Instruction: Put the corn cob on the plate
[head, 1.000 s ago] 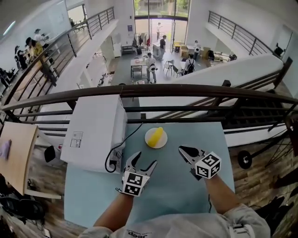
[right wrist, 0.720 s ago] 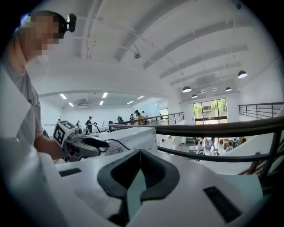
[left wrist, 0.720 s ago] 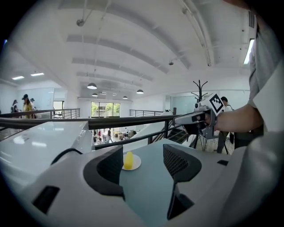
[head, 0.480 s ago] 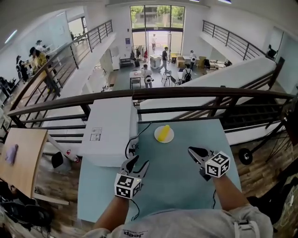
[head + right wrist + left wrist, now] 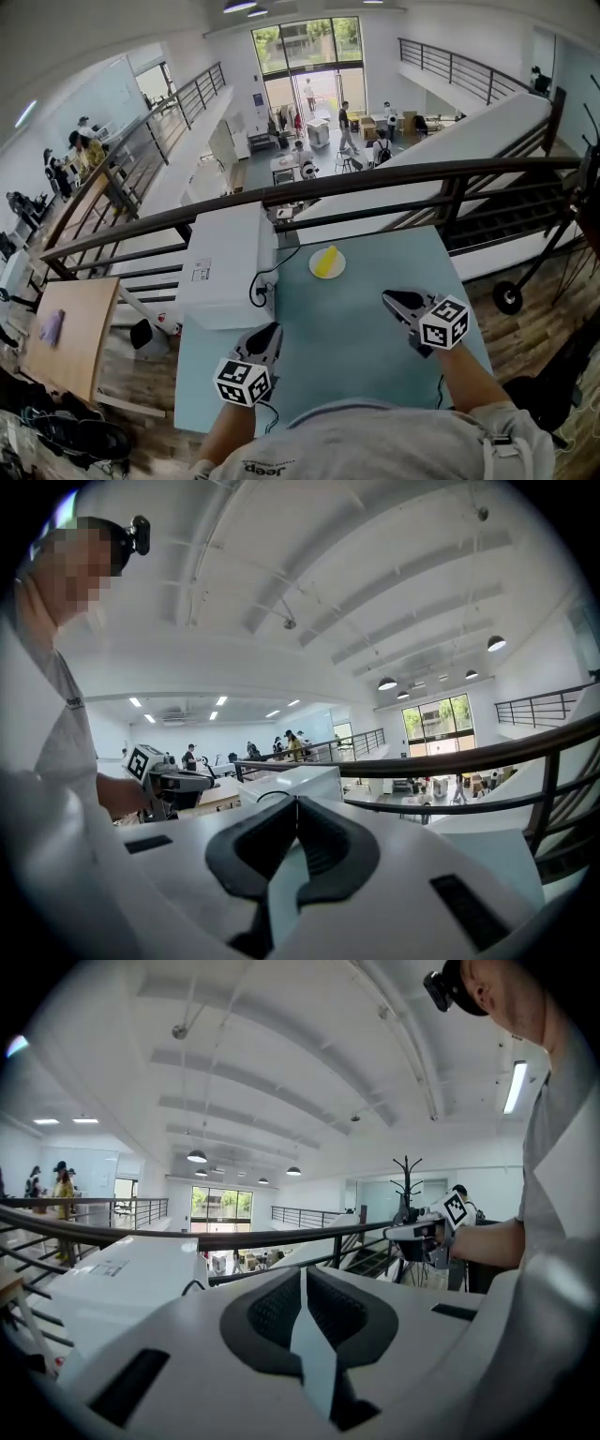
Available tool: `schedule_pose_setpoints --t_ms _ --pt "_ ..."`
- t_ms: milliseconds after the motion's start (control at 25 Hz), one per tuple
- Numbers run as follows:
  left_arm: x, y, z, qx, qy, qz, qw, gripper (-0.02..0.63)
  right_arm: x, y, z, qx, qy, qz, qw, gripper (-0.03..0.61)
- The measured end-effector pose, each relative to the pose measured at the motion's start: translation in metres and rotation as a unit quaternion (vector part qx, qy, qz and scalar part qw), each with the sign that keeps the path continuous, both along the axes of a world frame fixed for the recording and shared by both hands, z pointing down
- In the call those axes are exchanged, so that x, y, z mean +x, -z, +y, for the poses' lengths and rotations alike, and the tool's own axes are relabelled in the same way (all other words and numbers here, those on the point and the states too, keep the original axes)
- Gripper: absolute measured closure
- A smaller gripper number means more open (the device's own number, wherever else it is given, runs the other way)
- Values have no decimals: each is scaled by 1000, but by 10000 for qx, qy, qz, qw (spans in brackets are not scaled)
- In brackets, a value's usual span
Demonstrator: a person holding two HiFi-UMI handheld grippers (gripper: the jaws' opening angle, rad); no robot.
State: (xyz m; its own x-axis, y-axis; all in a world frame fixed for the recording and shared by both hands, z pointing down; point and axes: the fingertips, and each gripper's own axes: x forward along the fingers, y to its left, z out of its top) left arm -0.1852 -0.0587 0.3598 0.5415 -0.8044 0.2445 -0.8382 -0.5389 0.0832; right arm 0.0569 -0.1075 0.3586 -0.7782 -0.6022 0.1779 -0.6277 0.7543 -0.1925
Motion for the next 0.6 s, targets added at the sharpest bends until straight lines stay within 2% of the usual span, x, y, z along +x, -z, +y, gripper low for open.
schedule_pose_setpoints --t_ms 360,480,600 --pt "84 10 45 -246 433 707 9962 586 65 1 41 188 706 21 9973 561" --pt "103 10 52 -285 476 706 9960 584 80 -5 50 175 837 6 9963 561" --pt "106 14 51 -182 434 583 9972 586 84 -6 53 112 831 -143 9964 561"
